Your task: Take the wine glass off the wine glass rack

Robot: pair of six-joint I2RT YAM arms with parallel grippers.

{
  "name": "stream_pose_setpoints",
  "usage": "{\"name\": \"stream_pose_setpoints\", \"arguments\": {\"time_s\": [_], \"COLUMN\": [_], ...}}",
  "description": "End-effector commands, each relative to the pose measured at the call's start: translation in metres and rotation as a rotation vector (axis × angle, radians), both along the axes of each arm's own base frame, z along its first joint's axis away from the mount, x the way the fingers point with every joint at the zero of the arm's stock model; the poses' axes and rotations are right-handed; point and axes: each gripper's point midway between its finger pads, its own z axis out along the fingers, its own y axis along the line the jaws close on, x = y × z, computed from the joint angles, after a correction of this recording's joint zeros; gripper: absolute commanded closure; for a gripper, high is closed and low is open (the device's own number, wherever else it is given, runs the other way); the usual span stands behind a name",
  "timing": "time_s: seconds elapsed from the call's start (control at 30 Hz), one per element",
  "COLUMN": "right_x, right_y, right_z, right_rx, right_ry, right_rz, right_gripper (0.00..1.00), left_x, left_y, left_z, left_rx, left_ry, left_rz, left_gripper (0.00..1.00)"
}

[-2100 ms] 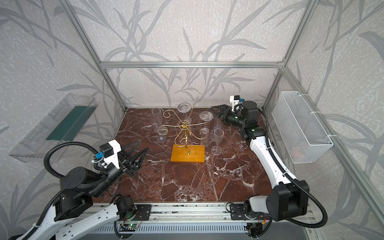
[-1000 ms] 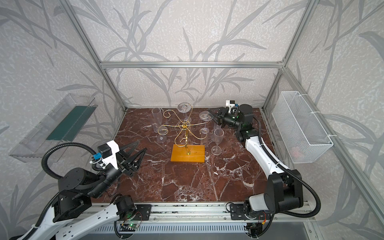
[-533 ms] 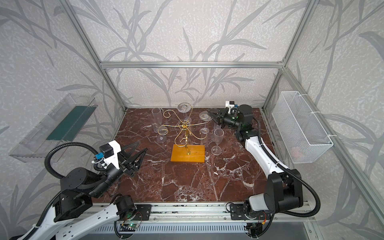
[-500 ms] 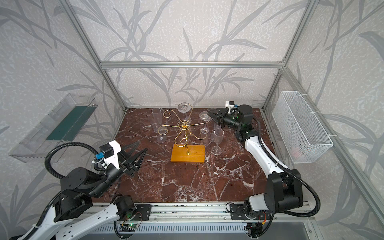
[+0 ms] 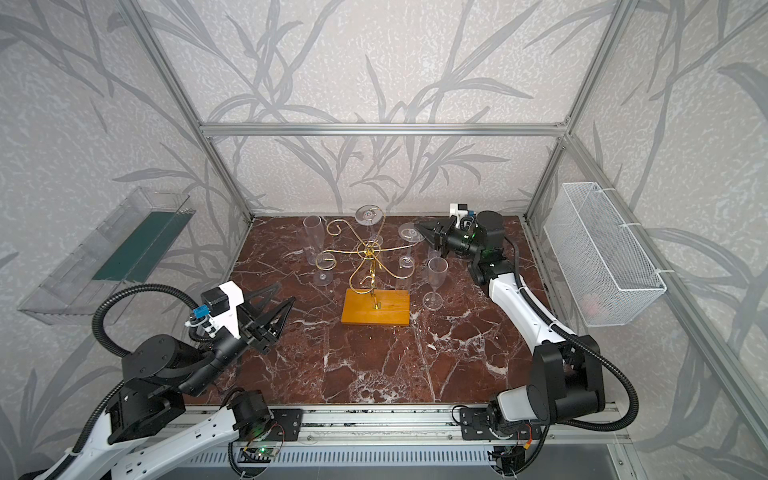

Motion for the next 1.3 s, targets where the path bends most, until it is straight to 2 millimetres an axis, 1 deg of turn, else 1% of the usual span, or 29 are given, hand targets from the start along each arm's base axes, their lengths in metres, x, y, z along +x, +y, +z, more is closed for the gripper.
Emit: {"name": "stream_pose_setpoints", "arguments": {"time_s": [0.0, 0.2, 0.3, 0.4, 0.63, 0.93, 1.27], "right_x": [-0.002, -0.002, -0.001, -0.001, -0.001, -0.008, -0.016], "right_y": [0.004, 0.004, 0.004, 0.005, 0.005, 0.003, -0.003], "right_z": [-0.006, -0.006, -0.004, -0.002, 0.013, 0.028, 0.036], "right_rx": [0.012, 0.02, 0.032, 0.051, 0.153, 0.161, 0.154], "right_ry": [0.006, 0.006, 0.007, 0.008, 0.003, -0.018, -0.026], "right_rz": [0.027, 0.027, 0.026, 0.029, 0.041, 0.033, 0.003], "right_gripper": [0.91, 0.96, 1.0, 1.0, 1.0, 1.0, 1.0], "left_x": [0.001, 0.002, 0.002, 0.001, 0.002, 0.002, 0.002], "left_y": [0.002, 0.003, 0.003, 0.003, 0.005, 0.005, 0.005], "left_z": [-0.002, -0.003, -0.003, -0.003, -0.002, -0.001, -0.002], "left_rx": [-0.007, -0.002, -0.003, -0.004, -0.003, -0.003, -0.001], "left_ry": [0.01, 0.014, 0.015, 0.013, 0.014, 0.012, 0.012], "left_rz": [0.012, 0.018, 0.017, 0.017, 0.024, 0.027, 0.024], "left_gripper": [0.5, 0.5, 0.5, 0.5, 0.5, 0.5, 0.5]}}
